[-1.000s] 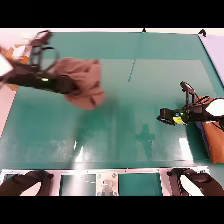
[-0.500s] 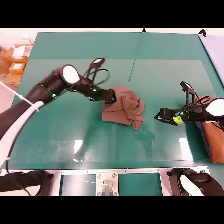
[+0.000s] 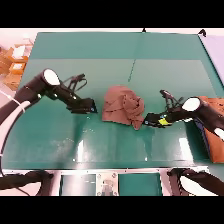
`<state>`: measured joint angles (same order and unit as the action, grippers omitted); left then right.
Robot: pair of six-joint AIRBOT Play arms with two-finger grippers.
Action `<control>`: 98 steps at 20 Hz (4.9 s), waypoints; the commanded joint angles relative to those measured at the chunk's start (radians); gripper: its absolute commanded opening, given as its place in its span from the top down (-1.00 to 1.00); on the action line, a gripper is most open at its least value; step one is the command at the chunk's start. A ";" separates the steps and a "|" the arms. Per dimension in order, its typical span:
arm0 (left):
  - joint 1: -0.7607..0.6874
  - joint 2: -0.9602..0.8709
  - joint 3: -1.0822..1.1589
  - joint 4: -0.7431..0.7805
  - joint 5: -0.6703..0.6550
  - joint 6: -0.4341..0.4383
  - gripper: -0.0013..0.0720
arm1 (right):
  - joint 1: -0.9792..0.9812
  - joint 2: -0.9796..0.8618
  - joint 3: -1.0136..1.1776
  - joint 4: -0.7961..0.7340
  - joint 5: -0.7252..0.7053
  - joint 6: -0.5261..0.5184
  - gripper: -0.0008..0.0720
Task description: Fold the shirts.
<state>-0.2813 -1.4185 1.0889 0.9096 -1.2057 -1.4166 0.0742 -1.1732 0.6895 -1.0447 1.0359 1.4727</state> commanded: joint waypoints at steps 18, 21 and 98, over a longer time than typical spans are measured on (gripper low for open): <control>-0.138 -0.155 -0.049 -0.206 0.362 0.088 0.88 | -0.122 -0.237 0.208 0.085 0.031 -0.150 0.95; -0.056 -0.092 0.000 -0.031 0.248 0.014 0.88 | -0.249 -0.219 0.252 0.032 0.097 -0.142 0.95; 0.270 0.130 -0.333 -0.027 0.396 -0.007 0.88 | -0.522 -0.595 0.852 -0.259 0.426 0.096 0.95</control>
<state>-0.1612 -1.2861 0.6346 0.7345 -0.7551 -1.4052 -0.4557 -1.8492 1.6615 -1.2766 1.4162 1.5597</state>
